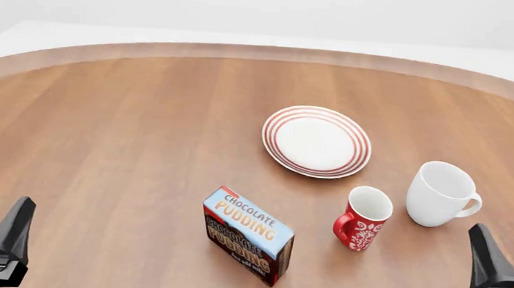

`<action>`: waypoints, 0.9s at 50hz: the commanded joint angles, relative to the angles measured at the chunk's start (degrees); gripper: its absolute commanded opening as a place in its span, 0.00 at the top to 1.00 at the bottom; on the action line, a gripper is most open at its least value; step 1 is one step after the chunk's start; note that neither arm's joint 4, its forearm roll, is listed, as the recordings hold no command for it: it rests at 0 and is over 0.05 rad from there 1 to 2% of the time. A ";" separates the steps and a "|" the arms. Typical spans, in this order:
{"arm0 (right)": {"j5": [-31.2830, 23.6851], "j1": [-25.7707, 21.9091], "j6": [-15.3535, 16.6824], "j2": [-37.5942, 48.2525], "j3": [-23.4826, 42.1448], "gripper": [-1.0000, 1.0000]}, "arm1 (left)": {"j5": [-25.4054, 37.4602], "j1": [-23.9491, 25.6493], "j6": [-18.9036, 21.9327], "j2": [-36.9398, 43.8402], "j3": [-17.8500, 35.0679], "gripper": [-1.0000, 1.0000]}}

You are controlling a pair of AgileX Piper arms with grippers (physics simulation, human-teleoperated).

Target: Put the chocolate pudding to the right of the plate.

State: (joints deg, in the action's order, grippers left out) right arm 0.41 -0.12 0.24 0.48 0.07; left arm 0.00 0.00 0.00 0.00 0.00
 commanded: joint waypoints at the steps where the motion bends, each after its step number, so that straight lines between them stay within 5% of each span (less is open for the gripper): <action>1: 1.55 -0.15 0.97 2.11 0.01 0.00 | 0.00 0.00 0.00 0.00 0.00 0.00; 11: 4.36 1.75 0.11 6.50 0.03 0.00 | 0.00 0.00 0.00 0.00 0.00 0.00; 14: 0.95 0.99 -0.30 5.59 2.21 0.00 | 0.00 0.00 0.00 0.00 0.00 0.00; 19: -11.61 -3.43 2.32 7.57 20.35 0.00 | 0.00 0.00 0.00 0.00 0.00 0.00; 22: -14.51 -5.83 4.76 11.15 27.13 0.00 | 0.00 0.00 0.00 0.00 0.00 0.00; 32: -19.63 -11.33 8.53 20.15 40.70 0.00 | 0.00 0.00 0.00 0.00 0.00 0.00; 45: -26.64 -24.67 13.15 31.98 57.21 0.00 | 0.00 0.00 0.00 0.00 0.00 0.00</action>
State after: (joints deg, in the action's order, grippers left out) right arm -21.08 -16.61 10.34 24.67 45.37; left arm 0.00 0.00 0.00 0.00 0.00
